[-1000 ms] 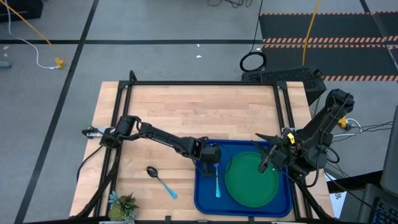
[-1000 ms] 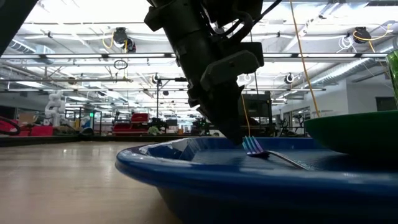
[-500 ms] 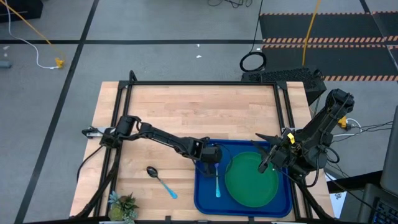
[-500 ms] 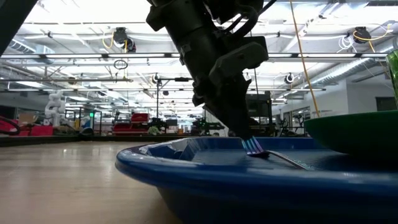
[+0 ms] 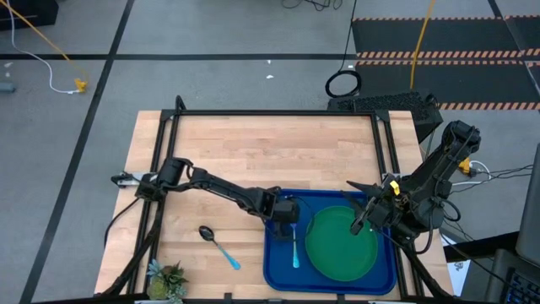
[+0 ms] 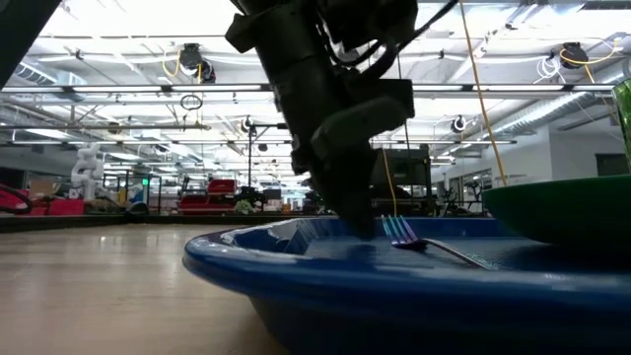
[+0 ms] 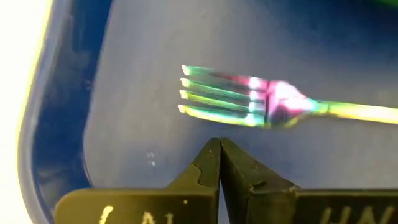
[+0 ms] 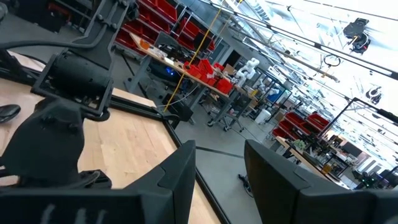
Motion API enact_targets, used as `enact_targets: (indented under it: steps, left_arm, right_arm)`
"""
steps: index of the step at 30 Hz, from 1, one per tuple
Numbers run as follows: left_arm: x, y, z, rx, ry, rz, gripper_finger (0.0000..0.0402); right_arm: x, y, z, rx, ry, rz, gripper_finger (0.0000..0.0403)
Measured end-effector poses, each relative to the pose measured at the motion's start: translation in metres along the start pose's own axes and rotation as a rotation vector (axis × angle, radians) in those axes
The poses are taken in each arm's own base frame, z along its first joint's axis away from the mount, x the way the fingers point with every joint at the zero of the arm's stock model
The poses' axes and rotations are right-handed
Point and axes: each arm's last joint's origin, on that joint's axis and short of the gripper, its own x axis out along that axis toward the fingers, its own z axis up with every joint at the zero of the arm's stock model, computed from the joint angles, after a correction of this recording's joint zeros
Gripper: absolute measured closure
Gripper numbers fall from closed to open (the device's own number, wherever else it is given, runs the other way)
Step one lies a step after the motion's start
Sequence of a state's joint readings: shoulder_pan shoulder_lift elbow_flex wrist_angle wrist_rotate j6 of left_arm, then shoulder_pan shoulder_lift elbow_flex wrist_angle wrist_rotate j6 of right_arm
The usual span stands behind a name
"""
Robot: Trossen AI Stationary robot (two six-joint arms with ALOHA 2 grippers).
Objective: Pick and place plate/cup/fork/spoon on tray
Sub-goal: Put the blue fork on the left side of the plate on the blue tray, then put the light blue spoon on the left side of the blue fork on the blue tray
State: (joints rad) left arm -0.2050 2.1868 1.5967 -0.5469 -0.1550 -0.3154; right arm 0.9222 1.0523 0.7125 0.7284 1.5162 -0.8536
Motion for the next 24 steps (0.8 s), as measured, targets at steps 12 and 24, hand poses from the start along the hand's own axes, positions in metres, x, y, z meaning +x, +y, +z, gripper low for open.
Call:
enact_targets:
  steps: [12, 24]
  left_arm:
    - [0.0, -0.001, 0.007, 0.021, -0.066, -0.016, 0.0392]
    - [-0.045, -0.023, 0.0, -0.012, -0.027, -0.088, 0.039]
  right_arm:
    - [0.0, 0.0, 0.0, 0.0, 0.0, 0.0, 0.0273]
    - [0.0, 0.0, 0.0, 0.0, 0.0, 0.0, 0.0273]
